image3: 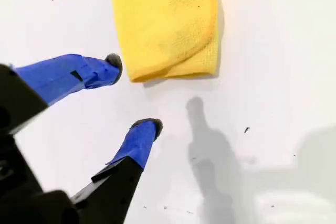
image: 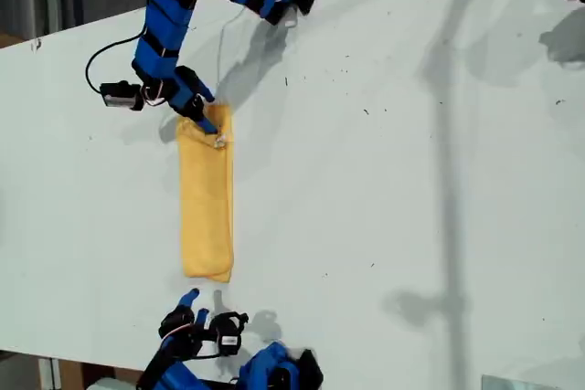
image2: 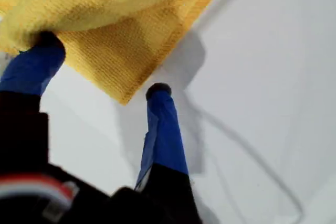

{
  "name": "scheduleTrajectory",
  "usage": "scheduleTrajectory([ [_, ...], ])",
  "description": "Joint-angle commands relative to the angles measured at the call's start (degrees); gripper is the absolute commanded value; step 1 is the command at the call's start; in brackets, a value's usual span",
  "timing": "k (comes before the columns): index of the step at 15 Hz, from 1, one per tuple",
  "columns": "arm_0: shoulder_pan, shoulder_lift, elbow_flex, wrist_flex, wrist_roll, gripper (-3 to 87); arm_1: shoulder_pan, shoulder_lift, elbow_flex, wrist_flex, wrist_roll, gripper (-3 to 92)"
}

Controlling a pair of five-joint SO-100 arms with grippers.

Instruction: Grasp corners of a square towel and fold twice.

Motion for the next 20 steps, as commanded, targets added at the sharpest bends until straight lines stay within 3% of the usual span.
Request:
scheduleTrajectory([
  [1, -0.7, 6.4, 5.4, -2.8, -1.2, 19.0, -1.7, 1.1, -7.7, 3.5, -0.3, 36.6],
  [6, -0.5, 13.3, 20.8, -12.7, -2.7, 18.3, 0.4, 5.2, -6.2, 7.9, 0.7, 32.5],
  [11, 0.1, 7.0, 30.0, -24.7, -5.0, 18.0, -1.5, 11.8, -15.7, 16.5, 0.4, 31.9],
  [13, 2.0, 4.7, 30.4, -26.1, -6.4, 17.8, 0.1, 10.4, -17.7, 16.5, 0.1, 31.6],
  [16, 1.9, 4.7, 31.0, -26.3, -7.2, 17.7, 2.1, 0.5, -18.3, 10.0, -0.5, 31.3],
  [20, 0.3, 14.3, 36.3, -23.6, -10.2, 17.6, 5.8, -18.3, -25.0, 7.7, -1.5, 34.1],
])
